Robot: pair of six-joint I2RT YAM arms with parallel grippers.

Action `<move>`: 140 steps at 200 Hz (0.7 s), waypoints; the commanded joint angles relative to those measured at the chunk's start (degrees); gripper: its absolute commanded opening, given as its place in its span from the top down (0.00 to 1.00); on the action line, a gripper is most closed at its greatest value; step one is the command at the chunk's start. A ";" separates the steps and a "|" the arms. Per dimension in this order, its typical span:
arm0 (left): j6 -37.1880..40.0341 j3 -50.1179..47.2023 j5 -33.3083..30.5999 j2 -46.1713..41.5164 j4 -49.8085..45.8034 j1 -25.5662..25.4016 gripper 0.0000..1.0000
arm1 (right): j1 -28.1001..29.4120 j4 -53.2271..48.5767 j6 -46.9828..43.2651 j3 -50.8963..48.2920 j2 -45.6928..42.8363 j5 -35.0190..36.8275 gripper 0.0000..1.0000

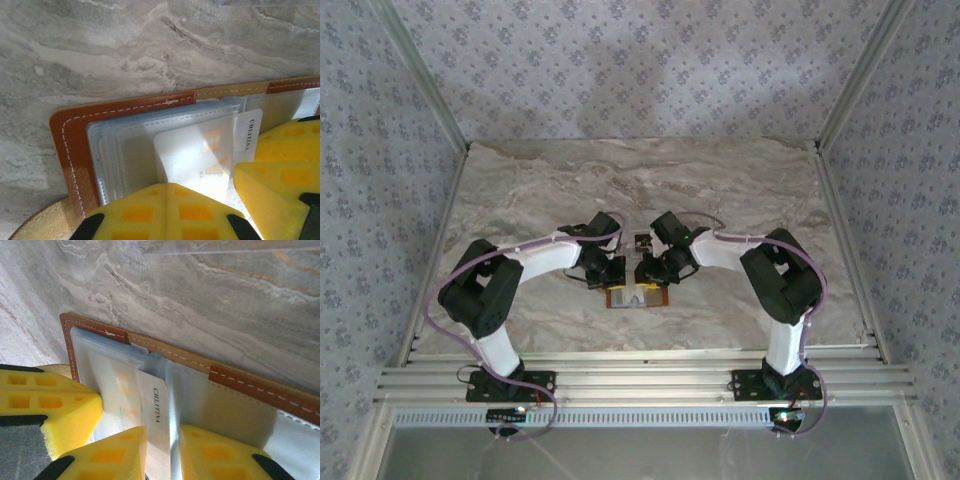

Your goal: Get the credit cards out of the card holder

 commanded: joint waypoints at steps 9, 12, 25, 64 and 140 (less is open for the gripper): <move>0.94 -1.43 -3.63 3.97 -3.21 -0.35 0.95 | -0.76 4.06 -0.38 -2.48 0.34 -4.42 0.79; 0.95 -1.44 -3.57 4.04 -3.21 -0.34 0.95 | -0.81 4.60 -0.29 -2.73 0.29 -4.80 0.79; 0.88 -1.47 -3.58 4.14 -3.14 -0.44 0.95 | -1.10 6.99 0.31 -3.72 -0.16 -6.29 0.80; 0.82 -1.24 -3.65 4.29 -3.19 -0.55 0.95 | -1.83 11.65 1.93 -5.50 -0.87 -9.62 0.81; 0.80 -1.24 -4.09 3.90 -3.76 -0.69 0.95 | -3.30 11.25 1.69 -7.36 -2.82 -8.50 0.91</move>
